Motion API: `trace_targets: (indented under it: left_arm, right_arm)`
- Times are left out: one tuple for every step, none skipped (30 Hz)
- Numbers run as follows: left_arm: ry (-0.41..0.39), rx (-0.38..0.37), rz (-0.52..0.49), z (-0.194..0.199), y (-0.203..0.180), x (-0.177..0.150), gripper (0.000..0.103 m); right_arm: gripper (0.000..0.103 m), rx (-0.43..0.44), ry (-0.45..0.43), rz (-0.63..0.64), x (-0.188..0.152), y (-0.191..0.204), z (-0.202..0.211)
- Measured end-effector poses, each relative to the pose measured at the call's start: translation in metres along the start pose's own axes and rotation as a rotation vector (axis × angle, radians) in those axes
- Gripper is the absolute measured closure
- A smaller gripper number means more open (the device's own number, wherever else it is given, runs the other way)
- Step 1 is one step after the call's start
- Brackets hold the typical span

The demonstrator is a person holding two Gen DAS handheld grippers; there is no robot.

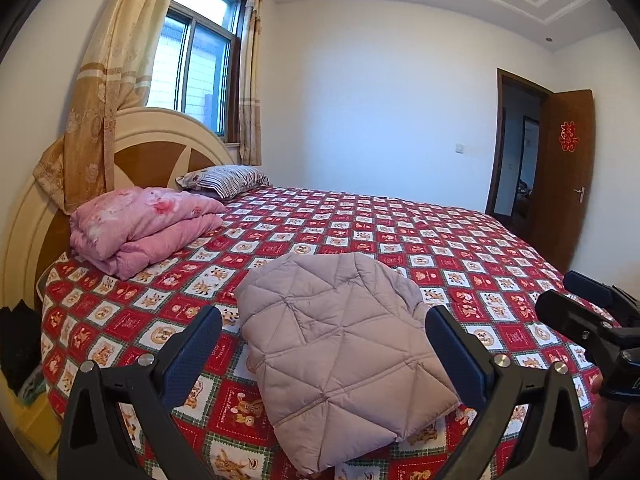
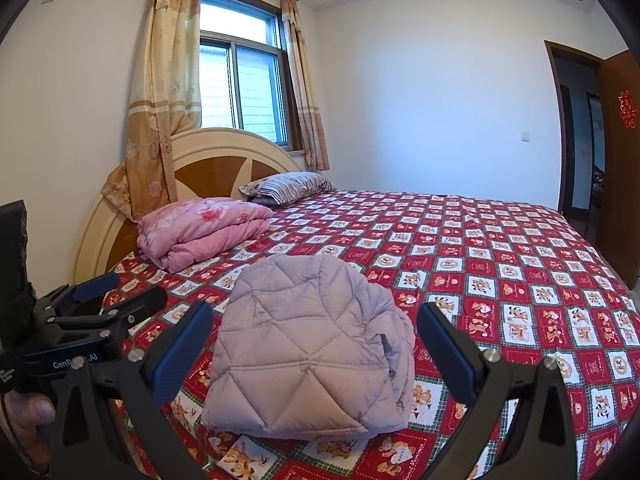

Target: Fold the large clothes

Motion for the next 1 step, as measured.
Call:
trace_targets:
  left_arm:
    - [0.0, -0.008, -0.003, -0.0003, -0.0008, 0.0, 0.001]
  right_arm:
    - [0.0, 0.001, 0.001, 0.001, -0.0013, -0.0007, 0.0]
Point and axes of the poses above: each gripper's, at about its wrist camera, not at the fingertips, and z roughly against the way its jaws point, y to its left, x to its top, the point moved 2 cm from there along -z, roughly the way its jaws point, and after that the axes turned 13 degrees about y, right-handed, at the moved point
